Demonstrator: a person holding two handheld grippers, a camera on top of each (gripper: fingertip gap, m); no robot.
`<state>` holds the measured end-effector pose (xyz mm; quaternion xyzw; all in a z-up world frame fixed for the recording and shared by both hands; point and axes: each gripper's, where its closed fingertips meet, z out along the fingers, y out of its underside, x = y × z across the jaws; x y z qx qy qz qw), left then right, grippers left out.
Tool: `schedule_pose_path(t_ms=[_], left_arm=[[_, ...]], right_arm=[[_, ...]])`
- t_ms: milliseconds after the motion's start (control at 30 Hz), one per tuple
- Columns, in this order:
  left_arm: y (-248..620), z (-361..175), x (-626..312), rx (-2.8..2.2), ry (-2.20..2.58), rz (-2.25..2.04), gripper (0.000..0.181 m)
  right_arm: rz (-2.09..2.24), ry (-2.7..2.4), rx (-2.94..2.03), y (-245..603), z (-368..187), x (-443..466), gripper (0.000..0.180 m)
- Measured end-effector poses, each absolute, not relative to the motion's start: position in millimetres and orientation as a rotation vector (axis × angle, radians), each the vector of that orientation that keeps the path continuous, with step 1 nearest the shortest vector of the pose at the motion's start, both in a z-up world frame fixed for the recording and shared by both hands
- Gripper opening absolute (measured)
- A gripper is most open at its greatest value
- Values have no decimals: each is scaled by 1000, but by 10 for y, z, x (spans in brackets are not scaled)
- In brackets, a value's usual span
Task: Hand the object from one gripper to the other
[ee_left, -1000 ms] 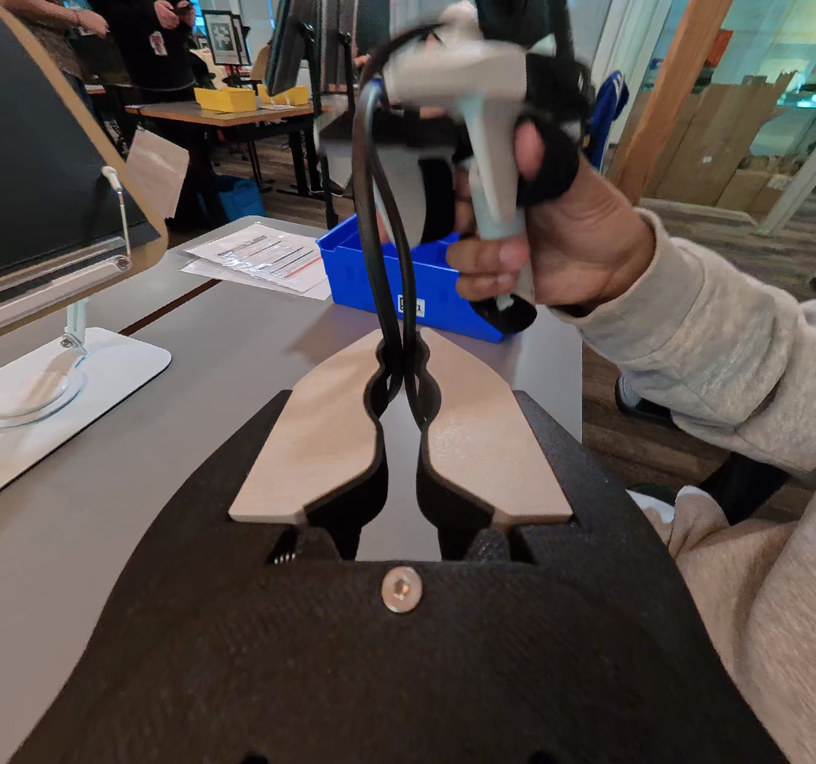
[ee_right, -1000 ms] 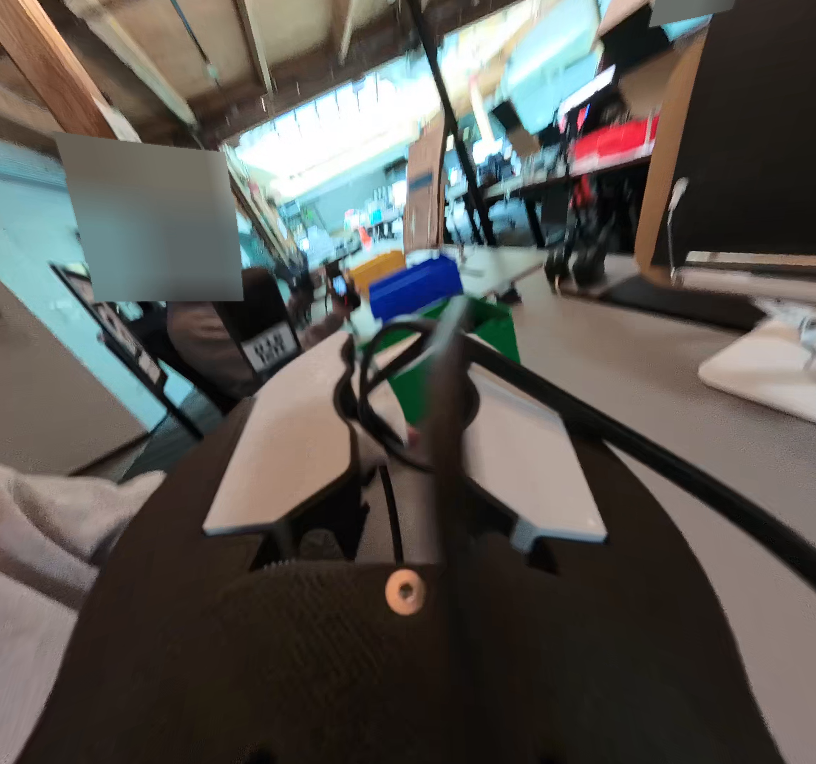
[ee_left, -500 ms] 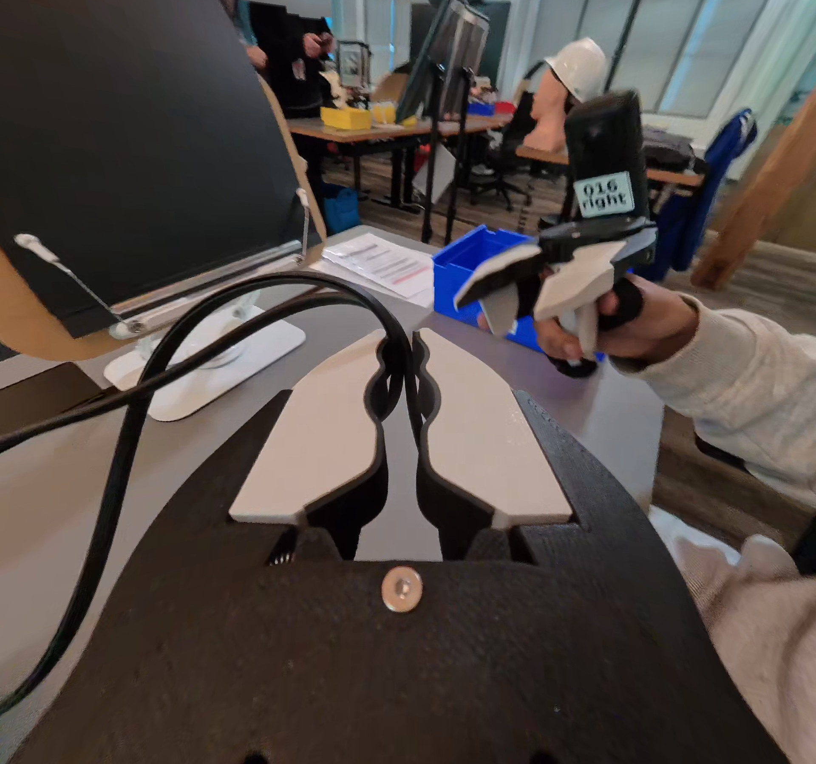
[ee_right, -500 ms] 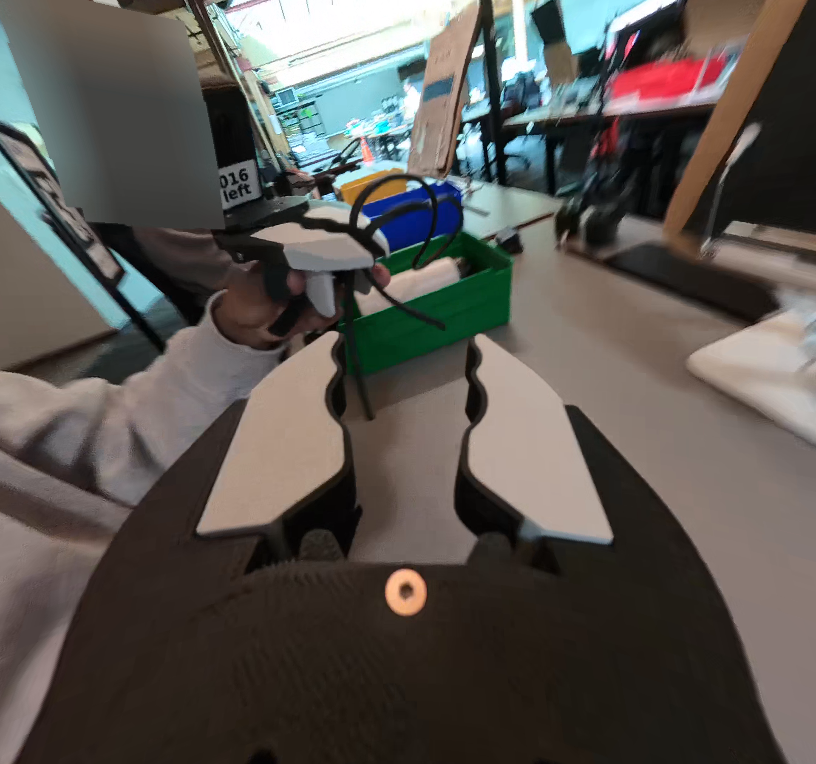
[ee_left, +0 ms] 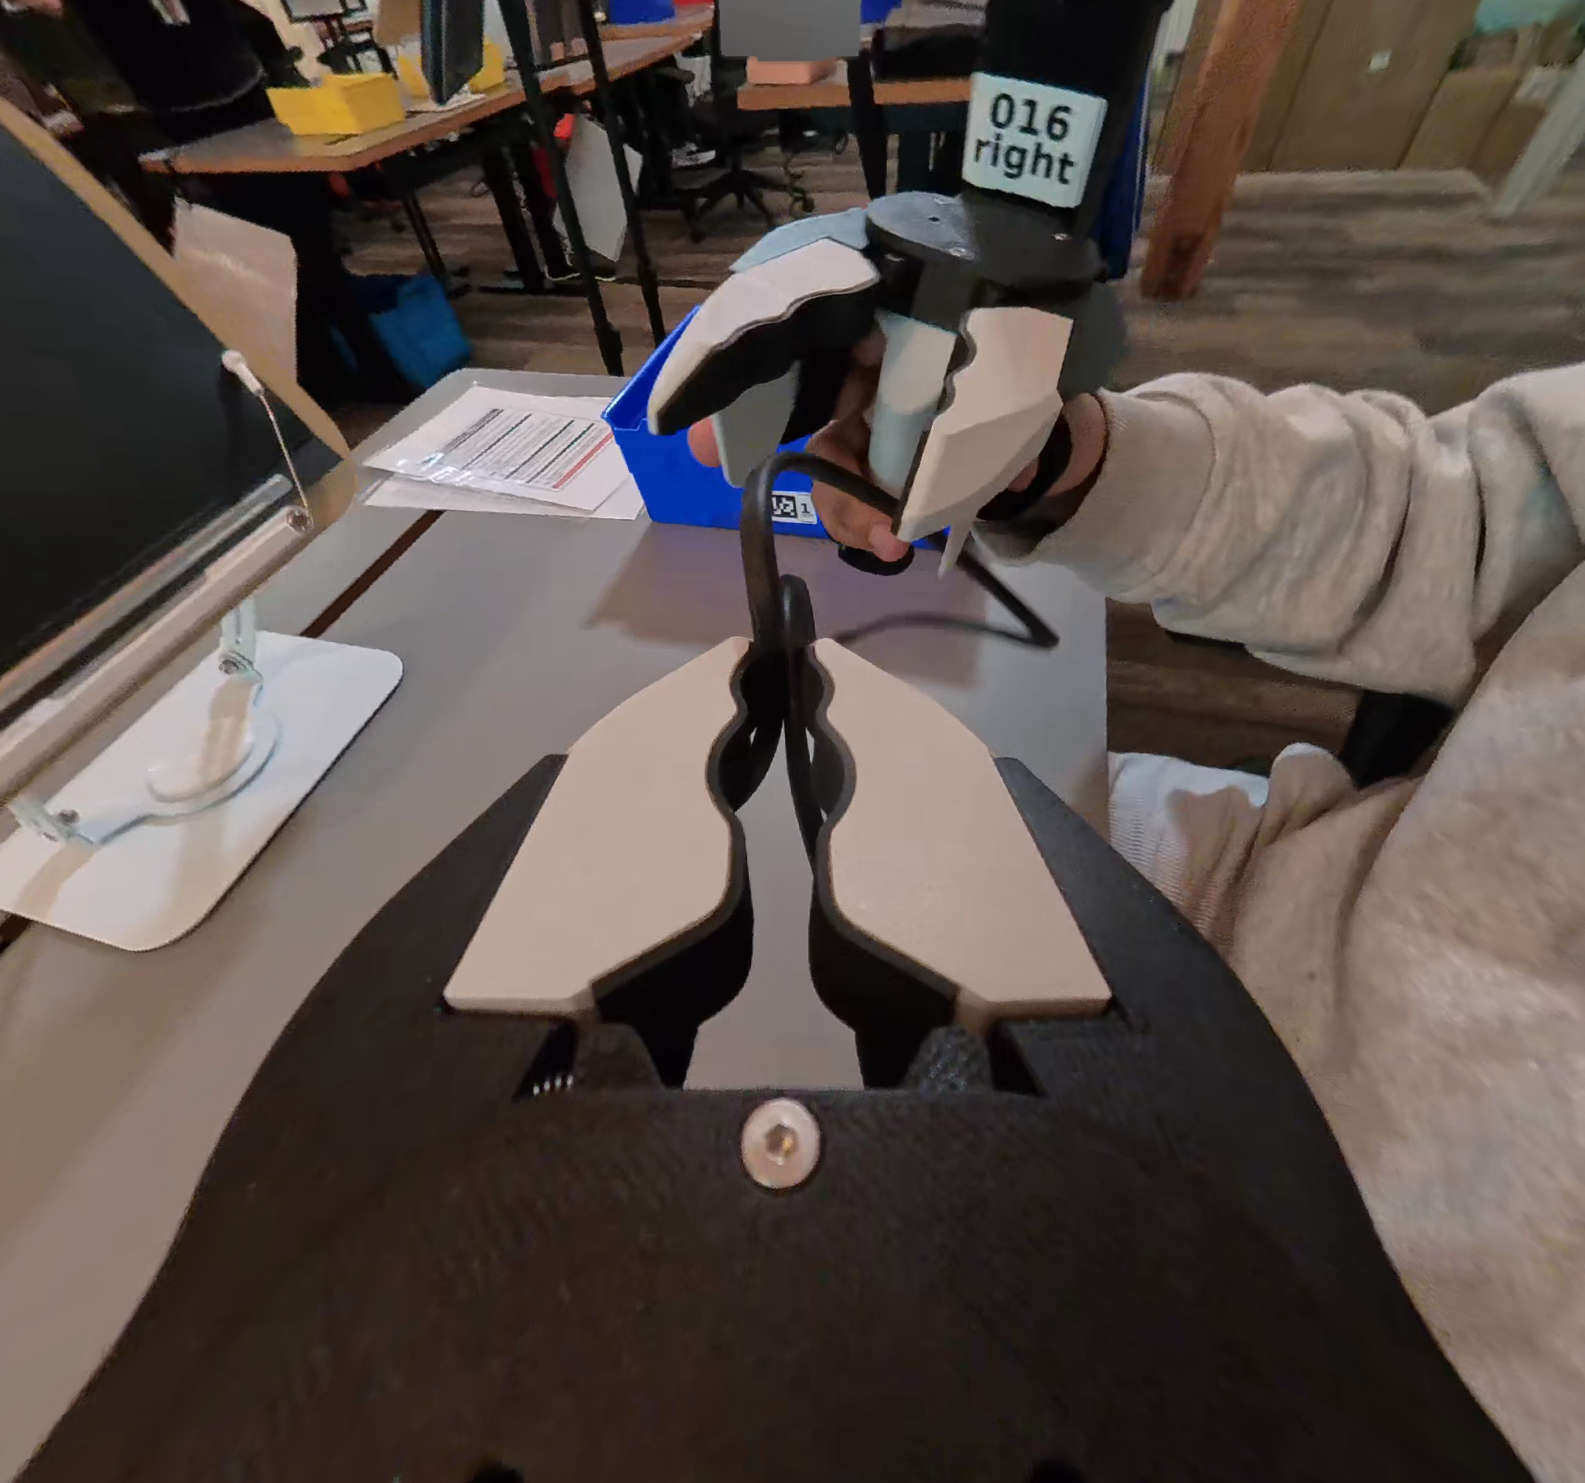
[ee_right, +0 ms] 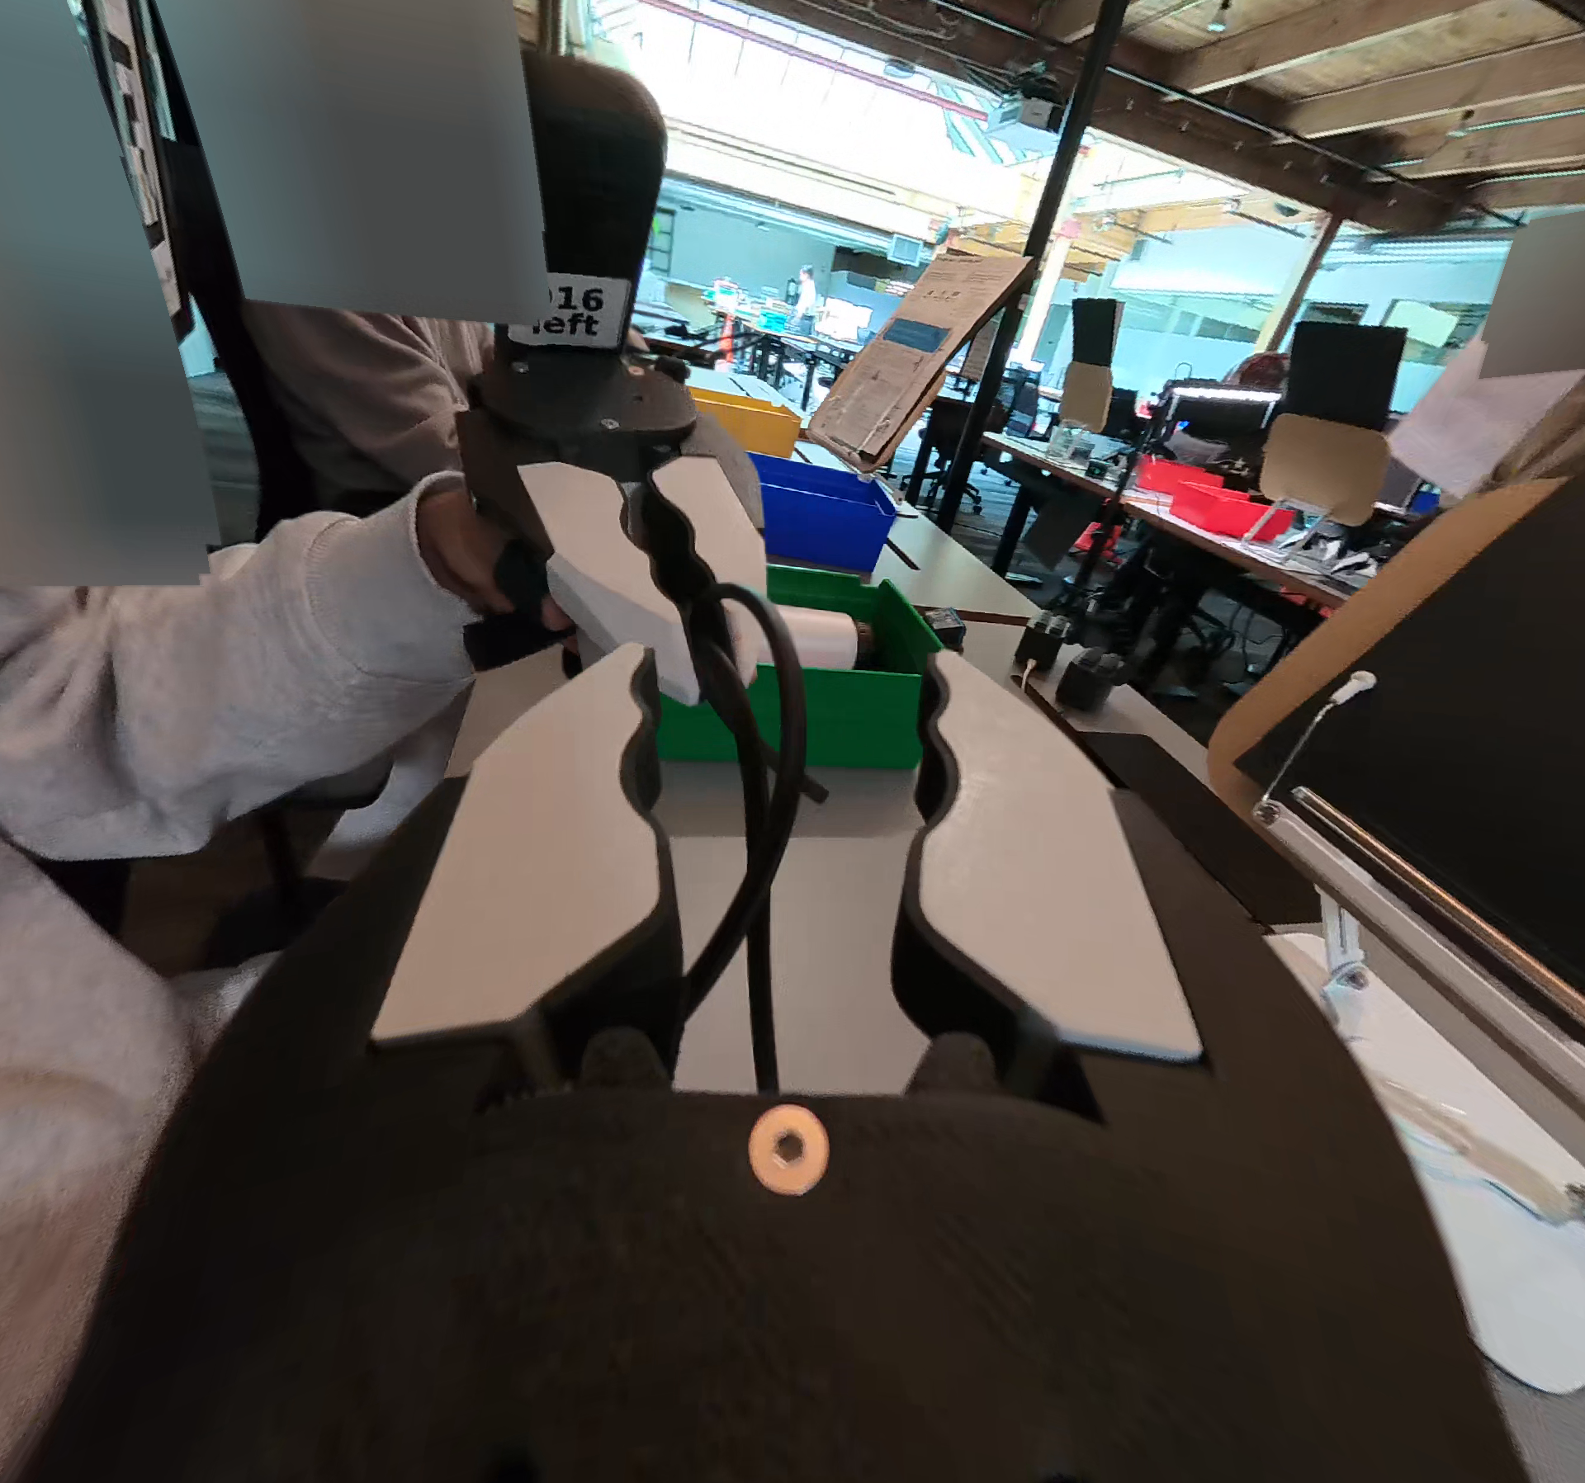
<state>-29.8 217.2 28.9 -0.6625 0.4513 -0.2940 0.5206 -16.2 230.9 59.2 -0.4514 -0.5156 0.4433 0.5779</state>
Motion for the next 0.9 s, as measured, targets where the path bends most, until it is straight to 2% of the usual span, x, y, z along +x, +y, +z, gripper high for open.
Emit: schedule_pose_path(t_ms=[400,500,900], left_arm=[[2096,398,-213,-1536,1097,-635,7],[2079,428,-204,-1527,1084,-673,7],[2037,487,-180,-1494,1077,-722,7]], right_arm=[[621,-1421,-997,2209,345,-308,33],[521,-1411,-974,2234,354,-314,17],[464,-1403,-949,2201,400,-292,9]])
